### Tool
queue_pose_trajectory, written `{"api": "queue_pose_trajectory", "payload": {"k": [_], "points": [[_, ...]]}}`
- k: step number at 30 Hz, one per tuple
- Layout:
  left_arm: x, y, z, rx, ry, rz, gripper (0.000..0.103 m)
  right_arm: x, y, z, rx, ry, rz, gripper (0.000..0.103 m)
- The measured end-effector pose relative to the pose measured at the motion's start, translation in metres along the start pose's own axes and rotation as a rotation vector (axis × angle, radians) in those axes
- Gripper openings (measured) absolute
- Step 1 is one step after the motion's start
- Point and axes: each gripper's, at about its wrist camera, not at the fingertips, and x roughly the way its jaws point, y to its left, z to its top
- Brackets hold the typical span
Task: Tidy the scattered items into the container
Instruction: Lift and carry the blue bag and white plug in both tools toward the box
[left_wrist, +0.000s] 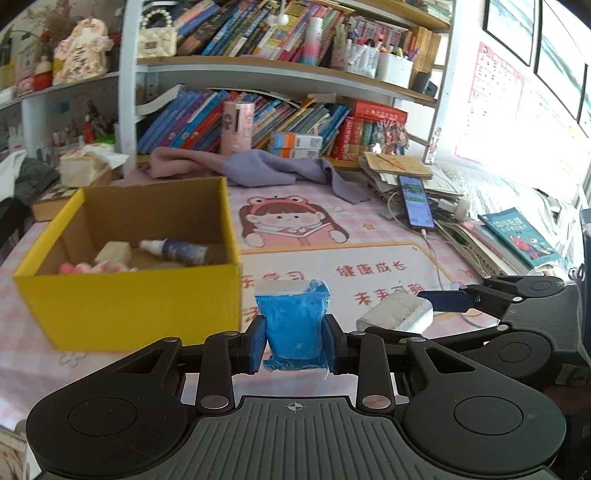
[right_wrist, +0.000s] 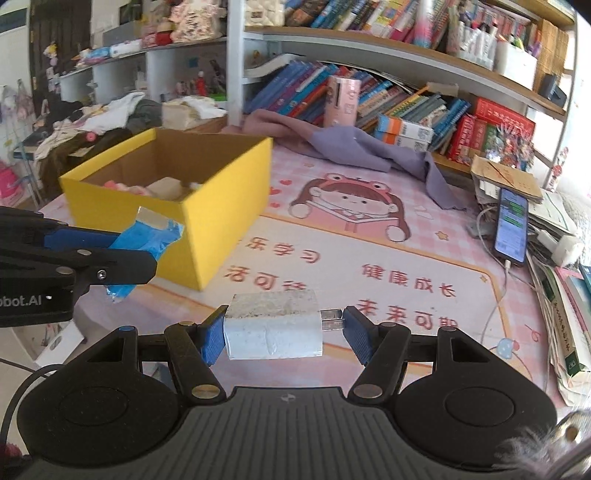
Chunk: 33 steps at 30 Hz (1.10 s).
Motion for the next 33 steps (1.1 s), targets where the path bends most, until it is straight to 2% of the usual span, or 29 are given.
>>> {"api": "queue_pose_trajectory", "payload": {"k": [17,33], "points": [[-0.043,0.043,-0.033,-0.116,0.001,0.130,0.030,-0.007,0.063,-0.004,-0.146,0.024,0.136,0.063],[-0.058,0.073,-0.047,-0.178,0.037,0.210,0.030,0.004,0.098,-0.003,-0.219,0.044,0.247,0.063]]}}
